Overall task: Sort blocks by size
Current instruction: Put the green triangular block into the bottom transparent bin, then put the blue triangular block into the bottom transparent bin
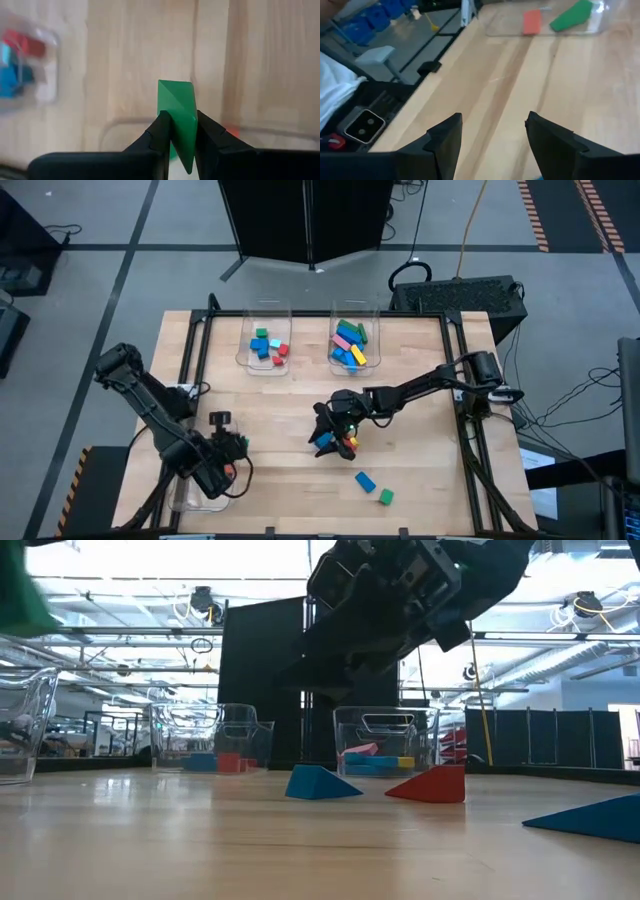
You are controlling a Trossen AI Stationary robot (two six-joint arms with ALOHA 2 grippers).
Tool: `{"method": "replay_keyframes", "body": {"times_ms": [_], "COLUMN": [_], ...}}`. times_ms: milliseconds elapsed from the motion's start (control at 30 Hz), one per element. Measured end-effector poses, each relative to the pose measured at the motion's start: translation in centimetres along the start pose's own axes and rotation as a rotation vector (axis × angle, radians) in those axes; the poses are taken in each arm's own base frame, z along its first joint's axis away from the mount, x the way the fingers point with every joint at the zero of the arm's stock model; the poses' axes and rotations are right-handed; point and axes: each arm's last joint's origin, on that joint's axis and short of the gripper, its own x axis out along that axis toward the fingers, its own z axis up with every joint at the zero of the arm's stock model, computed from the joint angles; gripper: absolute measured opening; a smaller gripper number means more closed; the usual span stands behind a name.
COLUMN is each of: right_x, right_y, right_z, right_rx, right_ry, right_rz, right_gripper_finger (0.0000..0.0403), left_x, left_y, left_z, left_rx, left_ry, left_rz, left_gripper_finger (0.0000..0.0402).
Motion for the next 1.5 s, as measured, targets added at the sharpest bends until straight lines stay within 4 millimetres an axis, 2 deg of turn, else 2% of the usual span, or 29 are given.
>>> {"method": "replay_keyframes", "body": {"times_ms": [333, 567, 667, 867, 1000, 1100, 1200, 1367, 1500], "right_x": [-0.5, -0.2, -0.4, -2.1, -3.4, -3.6, -3.4, -2.8, -2.7], "right_y": [1.0, 1.8, 1.9, 2.1, 2.5, 2.5, 2.2, 1.8, 1.6], "right_z": [-0.2, -1.0, -2.1, -4.3, -5.1, -6.4, -7.3, -7.9, -8.0], "right_rx": [0.002, -0.008, -0.004, 0.035, 0.013, -0.024, -0.04, -0.082, -0.202], "right_ry": [0.076, 0.159, 0.178, 0.134, 0.078, 0.054, 0.047, 0.045, 0.062], "right_rz": [-0.099, -0.085, -0.084, -0.094, -0.155, -0.243, -0.254, -0.254, -0.268], "right_gripper_finger": [0.0212, 0.0212, 0.0212, 0.0212, 0.0212, 0.0212, 0.0212, 0.0212, 0.0212], "left_x": [-0.6, -0.9, -0.9, 1.1, 2.5, 3.2, 3.6, 3.6, 3.6], "left_y": [-0.2, -0.7, -0.9, -1.0, -1.1, -1.1, -0.9, -0.9, -0.9], "left_z": [-2.2, -2.9, -3.3, -5.3, -5.9, -5.9, -6.0, -6.1, -6.2], "left_rx": [-0.047, -0.097, -0.117, -0.16, -0.212, -0.221, -0.249, -0.274, -0.264], "left_ry": [0.218, 0.239, 0.249, 0.406, 0.392, 0.366, 0.384, 0.426, 0.438], "left_rz": [-0.016, -0.028, -0.031, -0.004, 0.028, 0.028, 0.044, 0.03, 0.024], "left_gripper_finger": [0.0052, 0.0052, 0.0052, 0.0052, 0.0056, 0.0081, 0.0123, 0.0191, 0.0217]}}
